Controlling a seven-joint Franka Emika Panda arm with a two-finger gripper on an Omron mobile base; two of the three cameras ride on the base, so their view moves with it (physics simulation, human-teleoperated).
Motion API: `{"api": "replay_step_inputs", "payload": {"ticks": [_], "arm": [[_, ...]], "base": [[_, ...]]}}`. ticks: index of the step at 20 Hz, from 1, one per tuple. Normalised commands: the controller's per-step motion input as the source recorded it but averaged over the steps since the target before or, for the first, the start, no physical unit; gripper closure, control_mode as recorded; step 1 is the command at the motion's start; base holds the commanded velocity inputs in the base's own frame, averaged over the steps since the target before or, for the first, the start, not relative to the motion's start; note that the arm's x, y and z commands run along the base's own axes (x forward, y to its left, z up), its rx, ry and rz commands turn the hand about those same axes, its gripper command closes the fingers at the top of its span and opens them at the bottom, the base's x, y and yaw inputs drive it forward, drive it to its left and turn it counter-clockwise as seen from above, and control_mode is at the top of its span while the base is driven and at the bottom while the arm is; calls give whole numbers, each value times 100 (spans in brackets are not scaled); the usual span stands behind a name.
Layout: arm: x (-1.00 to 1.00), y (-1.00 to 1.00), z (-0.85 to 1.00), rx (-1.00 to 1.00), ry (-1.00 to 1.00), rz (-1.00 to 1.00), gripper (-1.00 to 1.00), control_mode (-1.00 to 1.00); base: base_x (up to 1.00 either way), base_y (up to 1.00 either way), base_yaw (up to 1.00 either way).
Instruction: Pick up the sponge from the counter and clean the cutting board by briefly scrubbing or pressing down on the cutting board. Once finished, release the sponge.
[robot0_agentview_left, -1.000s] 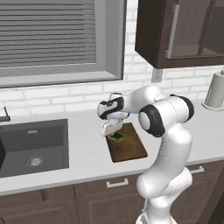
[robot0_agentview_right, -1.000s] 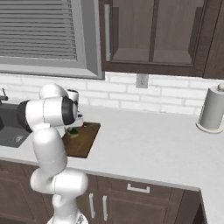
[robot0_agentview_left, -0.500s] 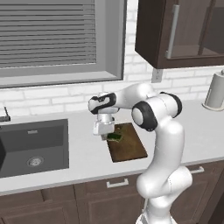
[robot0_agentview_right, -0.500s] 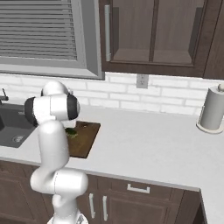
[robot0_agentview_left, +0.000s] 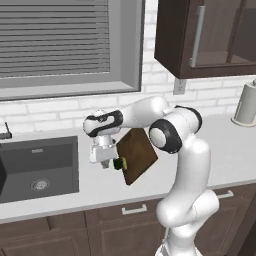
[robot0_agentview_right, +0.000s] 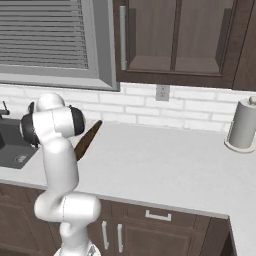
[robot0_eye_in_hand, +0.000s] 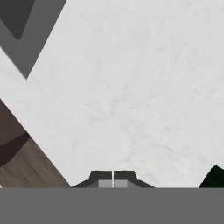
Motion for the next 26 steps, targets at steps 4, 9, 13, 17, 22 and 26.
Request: {"api": "replay_step_inputs", "payload": {"ticks": [4,9,13,17,22,26], "arm": [[-94,-89,81,22,-47,0,100,-100],[-81,-100,69,27,-70,0,100,-100],[-99,-100,50,8,-84,0,100,-100],[-100,-95,75,3,-64,0,100,-100],[-100,-100,83,8,-35,0,100,-100],[-87,-90,34,1,-15,-7,100,-100]], "base": [[0,0,0],[0,0,0],[0,0,0],[0,0,0],[0,0,0],[0,0,0]]}}
